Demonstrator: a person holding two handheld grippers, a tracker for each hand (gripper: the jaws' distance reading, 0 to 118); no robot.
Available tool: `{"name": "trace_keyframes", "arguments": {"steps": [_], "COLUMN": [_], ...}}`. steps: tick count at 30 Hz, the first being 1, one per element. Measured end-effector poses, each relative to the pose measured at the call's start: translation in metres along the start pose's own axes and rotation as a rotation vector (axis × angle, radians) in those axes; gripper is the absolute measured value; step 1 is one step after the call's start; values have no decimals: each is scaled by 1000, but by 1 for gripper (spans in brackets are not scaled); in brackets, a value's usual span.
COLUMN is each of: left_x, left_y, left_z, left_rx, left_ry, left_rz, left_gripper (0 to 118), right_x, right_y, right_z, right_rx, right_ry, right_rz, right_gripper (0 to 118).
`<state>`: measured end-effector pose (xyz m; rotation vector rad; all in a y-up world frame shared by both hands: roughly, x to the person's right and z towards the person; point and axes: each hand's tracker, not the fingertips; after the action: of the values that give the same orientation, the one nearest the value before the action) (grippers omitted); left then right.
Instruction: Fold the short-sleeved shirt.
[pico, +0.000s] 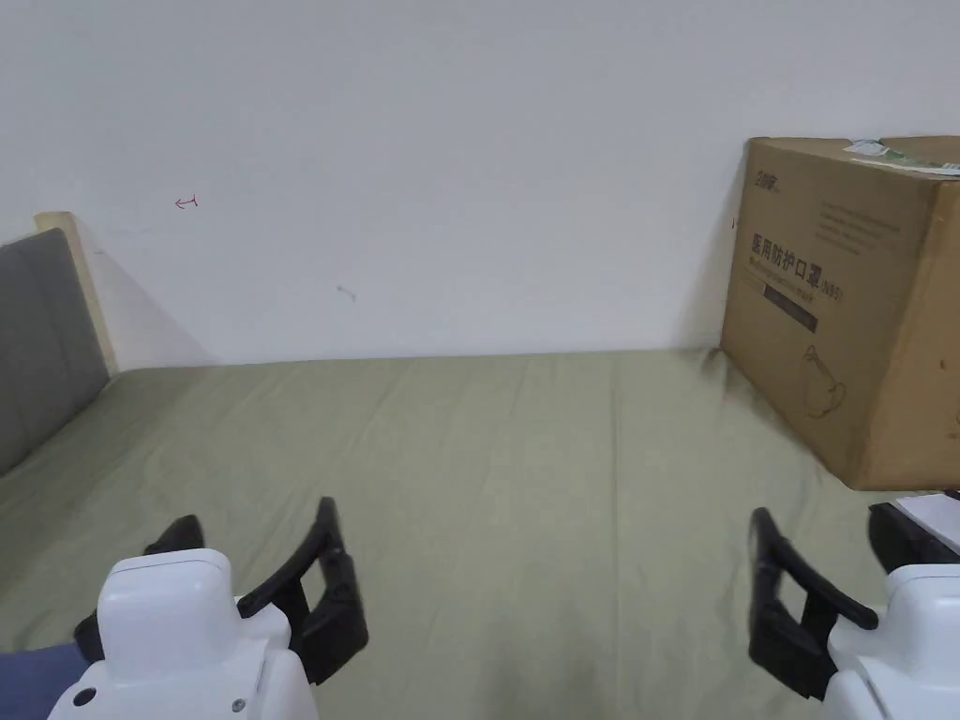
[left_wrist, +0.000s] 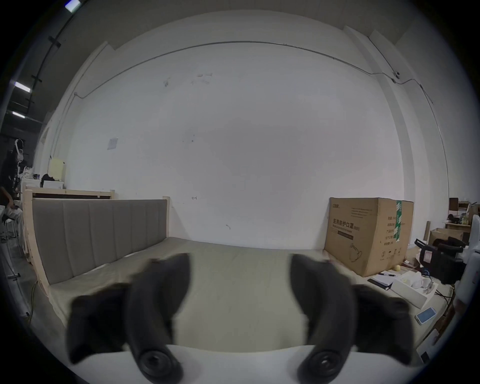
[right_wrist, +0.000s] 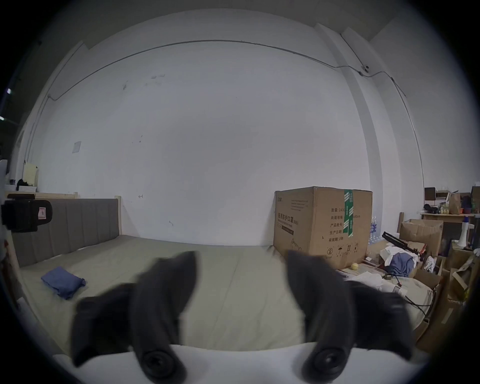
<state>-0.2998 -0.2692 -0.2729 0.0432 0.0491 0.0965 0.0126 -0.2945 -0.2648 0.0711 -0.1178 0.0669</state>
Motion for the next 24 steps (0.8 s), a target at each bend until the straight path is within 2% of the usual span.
{"name": "trace_keyframes", "arguments": {"steps": [1,2,4,10,16,24], "left_x": [0,0,2,-2,2,-4], "left_y": [-1,-3,-4,-5,-6,-9], "left_z": [-1,0,3,1,1,0], "left_rx": [2,10,26,5,-13,-25], "left_ry": [1,4,18,-2,37,29], "left_rz": [-5,-10,-28,-14,-98,-84], "left_gripper": [96,109,114,114,115,114], "right_x": [-1,-1,-3,-9,-13,-17], "right_y": [-1,0,-1,1,-1,0], "right_z": [0,1,3,4,1,-3], "right_rx": [2,9,23,19,6,-10], "right_ry": [1,8,19,18,21,35], "right_rz": [2,0,-5,18,15,5], "right_gripper": [94,108,118,118,118,118]}}
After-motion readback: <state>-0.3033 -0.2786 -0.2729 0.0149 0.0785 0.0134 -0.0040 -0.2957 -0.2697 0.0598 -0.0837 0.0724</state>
